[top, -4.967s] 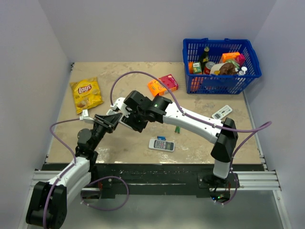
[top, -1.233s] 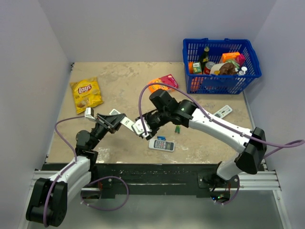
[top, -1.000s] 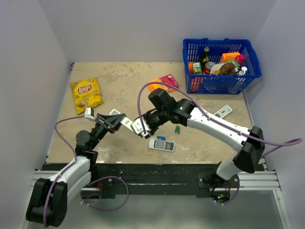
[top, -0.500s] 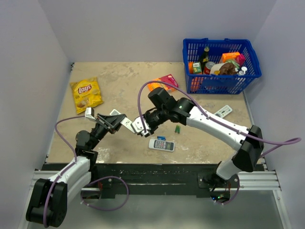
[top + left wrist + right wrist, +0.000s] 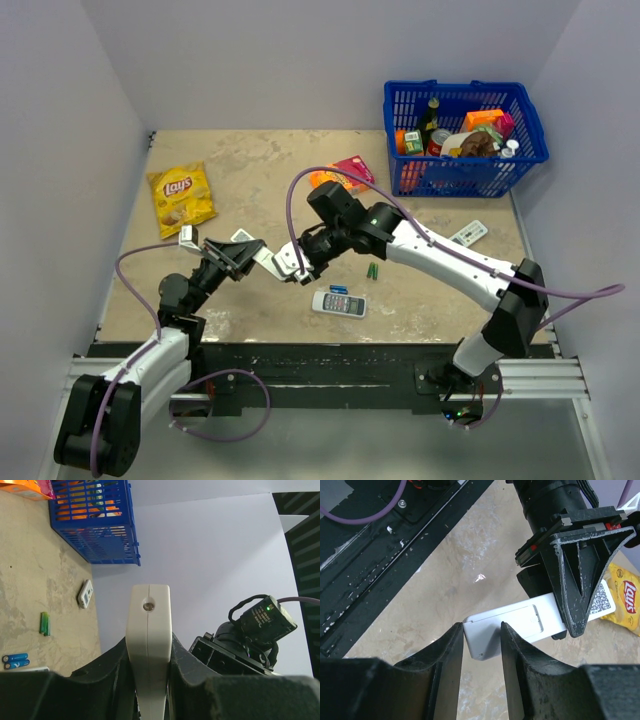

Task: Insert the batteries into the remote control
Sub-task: Load the battery cover into the remote control.

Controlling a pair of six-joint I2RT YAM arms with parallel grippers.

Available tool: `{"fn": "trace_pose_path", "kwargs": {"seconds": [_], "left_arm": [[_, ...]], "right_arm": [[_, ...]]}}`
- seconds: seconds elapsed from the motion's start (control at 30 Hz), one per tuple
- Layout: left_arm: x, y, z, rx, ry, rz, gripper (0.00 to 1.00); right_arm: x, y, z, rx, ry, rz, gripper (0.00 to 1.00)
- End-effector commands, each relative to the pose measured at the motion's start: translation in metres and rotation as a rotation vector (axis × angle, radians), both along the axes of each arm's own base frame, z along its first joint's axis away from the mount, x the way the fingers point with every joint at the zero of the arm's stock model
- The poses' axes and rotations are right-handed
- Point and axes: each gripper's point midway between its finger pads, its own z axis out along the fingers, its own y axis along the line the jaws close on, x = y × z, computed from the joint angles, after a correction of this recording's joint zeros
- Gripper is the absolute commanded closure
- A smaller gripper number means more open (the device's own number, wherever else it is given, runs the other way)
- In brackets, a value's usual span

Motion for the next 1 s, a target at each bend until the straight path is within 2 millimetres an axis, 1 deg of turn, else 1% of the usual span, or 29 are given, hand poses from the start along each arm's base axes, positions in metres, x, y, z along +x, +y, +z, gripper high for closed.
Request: {"fn": "trace_pose_path", "kwargs": {"seconds": [0.0,0.27,0.43,0.67,0.87,0.97], "left_arm": [[-0.014,-0.006,0.054,-0.072,-0.155,-0.057,1.0],[-0.017,-0.008,0.06,-0.074,-0.173,-0.067,1.0],[-0.023,-0.017,0.062,-0.08,-0.177,-0.1,1.0],[-0.032,-0.028,0.067,-0.09,-0.189,-0.147,1.0],[-0.04,-0.029,0.075,-0.094,-0.216,-0.168,1.0],[-0.044,-0.029,0.081,-0.104,-0.227,-0.18,1.0]], "right_arm": [[0.005,0.003,0.002,0.001,-0.001,-0.002,0.63],[0.01,0.003,-0.003,-0.018,0.001,-0.028,0.64],[0.016,0.006,-0.004,-0.015,-0.007,-0.052,0.66],[0.029,0.012,-0.003,0.003,-0.039,-0.104,0.65],[0.043,0.012,-0.008,0.0,-0.043,-0.148,0.65],[0.048,0.012,-0.015,-0.006,-0.042,-0.169,0.65]]}}
